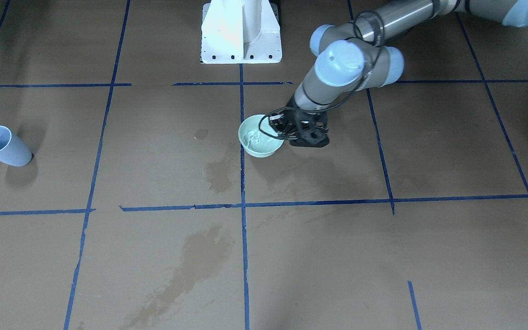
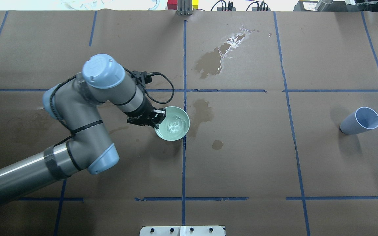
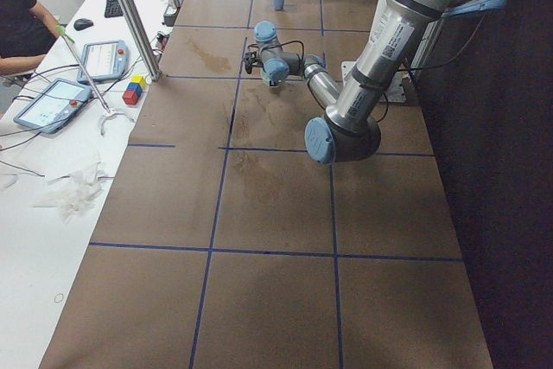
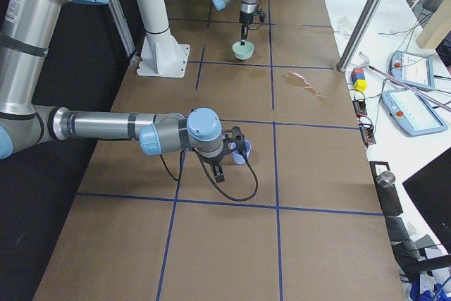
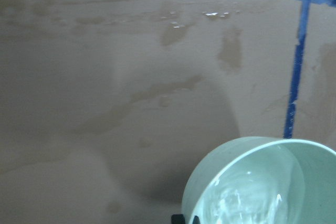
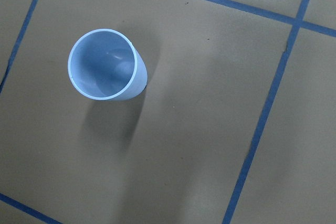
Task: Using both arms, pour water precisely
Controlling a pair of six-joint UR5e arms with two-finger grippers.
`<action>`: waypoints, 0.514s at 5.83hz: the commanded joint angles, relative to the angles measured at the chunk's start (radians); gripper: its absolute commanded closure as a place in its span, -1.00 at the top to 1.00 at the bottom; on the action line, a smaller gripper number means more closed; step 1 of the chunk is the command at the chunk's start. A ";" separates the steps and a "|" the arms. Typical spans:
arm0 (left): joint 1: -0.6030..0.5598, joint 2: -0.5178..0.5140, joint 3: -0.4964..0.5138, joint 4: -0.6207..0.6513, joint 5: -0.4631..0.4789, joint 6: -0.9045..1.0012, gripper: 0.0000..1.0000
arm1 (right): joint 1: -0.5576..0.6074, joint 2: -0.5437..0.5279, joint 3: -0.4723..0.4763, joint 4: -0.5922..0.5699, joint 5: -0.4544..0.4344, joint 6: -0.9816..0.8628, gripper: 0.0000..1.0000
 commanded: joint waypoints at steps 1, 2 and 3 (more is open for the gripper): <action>0.020 -0.053 0.068 -0.004 0.035 -0.015 -1.00 | 0.000 -0.007 -0.002 0.004 -0.021 0.009 1.00; 0.022 -0.086 0.111 -0.004 0.037 -0.015 -1.00 | 0.000 -0.002 0.000 0.004 -0.039 0.009 1.00; 0.020 -0.085 0.113 -0.004 0.037 -0.012 -0.98 | 0.000 0.000 0.000 0.004 -0.042 0.011 1.00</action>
